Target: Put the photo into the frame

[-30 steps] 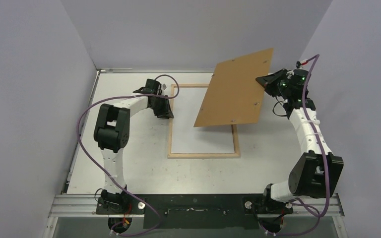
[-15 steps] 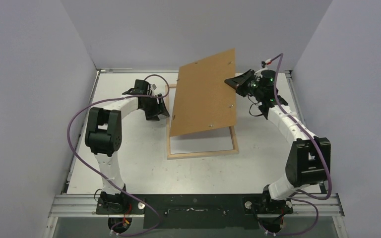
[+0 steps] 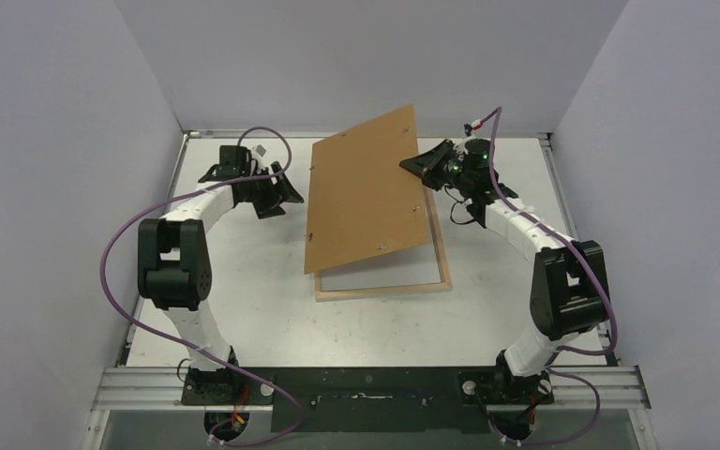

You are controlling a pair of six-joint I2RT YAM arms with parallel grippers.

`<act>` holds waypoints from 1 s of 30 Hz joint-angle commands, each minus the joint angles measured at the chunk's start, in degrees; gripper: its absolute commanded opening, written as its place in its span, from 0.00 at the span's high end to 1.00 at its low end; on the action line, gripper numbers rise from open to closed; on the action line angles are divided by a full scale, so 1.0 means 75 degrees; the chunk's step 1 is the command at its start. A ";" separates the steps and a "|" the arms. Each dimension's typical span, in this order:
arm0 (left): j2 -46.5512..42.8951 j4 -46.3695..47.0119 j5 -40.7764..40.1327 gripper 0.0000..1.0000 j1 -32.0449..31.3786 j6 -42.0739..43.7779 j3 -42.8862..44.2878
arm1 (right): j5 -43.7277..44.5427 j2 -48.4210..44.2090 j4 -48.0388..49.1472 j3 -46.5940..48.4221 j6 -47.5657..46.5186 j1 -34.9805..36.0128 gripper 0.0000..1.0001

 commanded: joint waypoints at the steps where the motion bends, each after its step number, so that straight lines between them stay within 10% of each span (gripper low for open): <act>1: -0.0230 0.0079 0.0319 0.36 0.0125 -0.0135 -0.0115 | -0.0222 0.0265 0.1094 0.0431 0.0038 0.0162 1.00; 11: 0.0026 0.0245 0.0519 0.38 0.0111 -0.0324 -0.0201 | -0.0778 0.0397 -0.0785 0.1369 -0.1226 -0.0213 1.00; 30: 0.1032 -0.0009 0.0982 0.42 -0.0174 -0.0299 0.0466 | -0.1623 0.0687 0.1411 0.0507 -0.0790 -0.0853 1.00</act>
